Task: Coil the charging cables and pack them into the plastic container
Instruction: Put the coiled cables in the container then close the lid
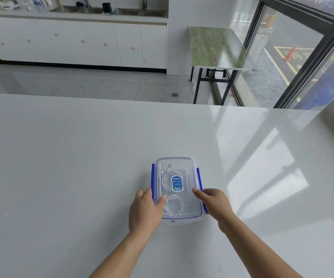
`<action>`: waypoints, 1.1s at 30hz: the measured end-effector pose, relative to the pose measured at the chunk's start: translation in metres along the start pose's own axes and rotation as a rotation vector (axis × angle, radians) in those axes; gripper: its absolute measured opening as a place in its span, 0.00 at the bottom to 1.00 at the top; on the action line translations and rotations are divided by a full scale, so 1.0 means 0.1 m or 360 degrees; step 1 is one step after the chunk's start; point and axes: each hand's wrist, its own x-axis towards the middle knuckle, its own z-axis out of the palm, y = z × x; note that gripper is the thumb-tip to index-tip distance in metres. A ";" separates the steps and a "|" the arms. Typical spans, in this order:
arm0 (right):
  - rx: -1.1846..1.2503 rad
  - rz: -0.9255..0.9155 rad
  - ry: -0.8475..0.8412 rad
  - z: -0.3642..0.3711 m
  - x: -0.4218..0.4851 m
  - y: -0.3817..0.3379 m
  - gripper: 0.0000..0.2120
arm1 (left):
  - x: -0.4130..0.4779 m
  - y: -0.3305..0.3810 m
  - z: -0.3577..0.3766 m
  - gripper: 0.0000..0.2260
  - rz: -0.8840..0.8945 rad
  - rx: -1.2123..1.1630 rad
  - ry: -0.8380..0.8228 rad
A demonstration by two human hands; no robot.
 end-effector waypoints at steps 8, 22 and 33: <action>-0.0017 0.0001 0.0022 0.01 -0.07 -0.06 0.19 | -0.04 0.05 0.01 0.10 0.0040 0.0032 0.0143; -0.0064 -0.0033 0.0147 -0.07 -0.15 -0.14 0.24 | 0.08 0.13 0.00 0.33 0.0187 0.0123 -0.0086; -0.0353 -0.0158 0.0309 -0.02 -0.14 -0.24 0.09 | 0.08 0.31 0.00 0.17 0.0428 0.0340 -0.0170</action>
